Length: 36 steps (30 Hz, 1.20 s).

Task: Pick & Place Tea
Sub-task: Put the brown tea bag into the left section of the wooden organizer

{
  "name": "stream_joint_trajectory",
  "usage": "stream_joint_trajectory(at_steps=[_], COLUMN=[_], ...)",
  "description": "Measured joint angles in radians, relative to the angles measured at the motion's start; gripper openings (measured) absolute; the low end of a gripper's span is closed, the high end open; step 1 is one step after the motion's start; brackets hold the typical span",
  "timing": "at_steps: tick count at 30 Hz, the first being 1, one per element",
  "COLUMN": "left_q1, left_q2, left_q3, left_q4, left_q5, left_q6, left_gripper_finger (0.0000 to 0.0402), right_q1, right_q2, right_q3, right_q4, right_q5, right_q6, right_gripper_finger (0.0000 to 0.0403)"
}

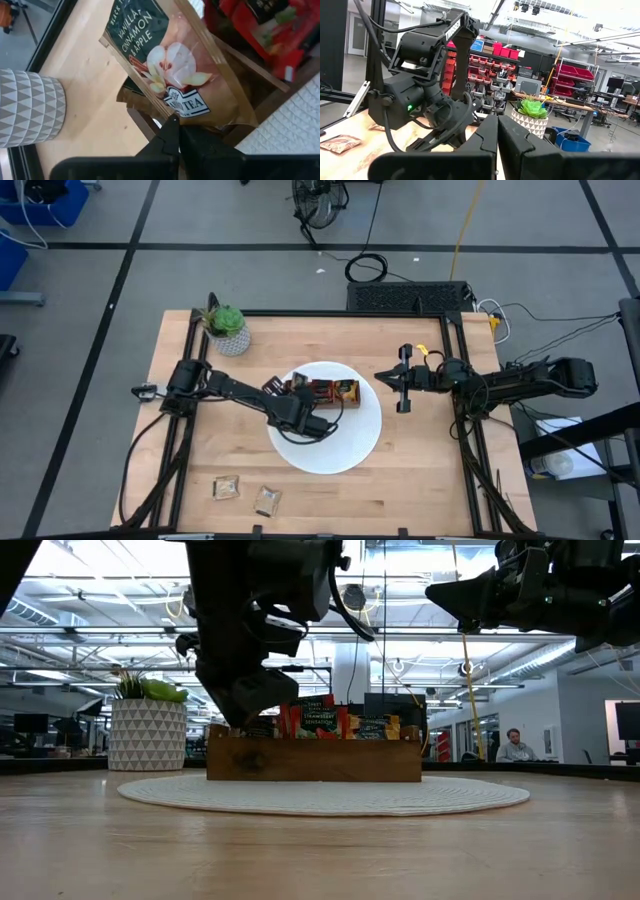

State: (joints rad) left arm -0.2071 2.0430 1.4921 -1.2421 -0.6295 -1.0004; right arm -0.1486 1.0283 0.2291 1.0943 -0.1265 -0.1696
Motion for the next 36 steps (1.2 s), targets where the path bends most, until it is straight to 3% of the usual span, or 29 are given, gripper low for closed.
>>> stream_joint_trajectory(at_steps=[5, 17, 24, 29, 36], left_q1=[0.016, 0.012, -0.004, -0.021, -0.052], left_q2=[0.000, 0.000, 0.000, -0.001, -0.001], left_q3=[0.000, 0.003, 0.059, 0.096, 0.157], left_q4=[0.006, -0.002, -0.141, -0.246, -0.210], left_q5=[0.001, 0.022, 0.014, -0.054, -0.098], left_q6=[-0.030, 0.034, 0.002, -0.072, 0.020], left_gripper_finger=[0.0036, 0.0147, 0.0156, 0.0157, 0.0157], right_q1=[0.000, 0.000, 0.000, 0.000, 0.000], right_q2=[0.000, 0.000, 0.000, 0.000, 0.000], right_q3=[0.000, 0.000, 0.000, 0.000, 0.000], right_q4=[-0.001, -0.008, -0.008, -0.008, -0.008], right_q5=[0.000, 0.000, 0.000, 0.000, 0.000], right_q6=[0.000, 0.000, 0.000, 0.000, 0.000], right_gripper_finger=[0.0000, 0.0000, 0.0000, 0.0000, 0.0000])
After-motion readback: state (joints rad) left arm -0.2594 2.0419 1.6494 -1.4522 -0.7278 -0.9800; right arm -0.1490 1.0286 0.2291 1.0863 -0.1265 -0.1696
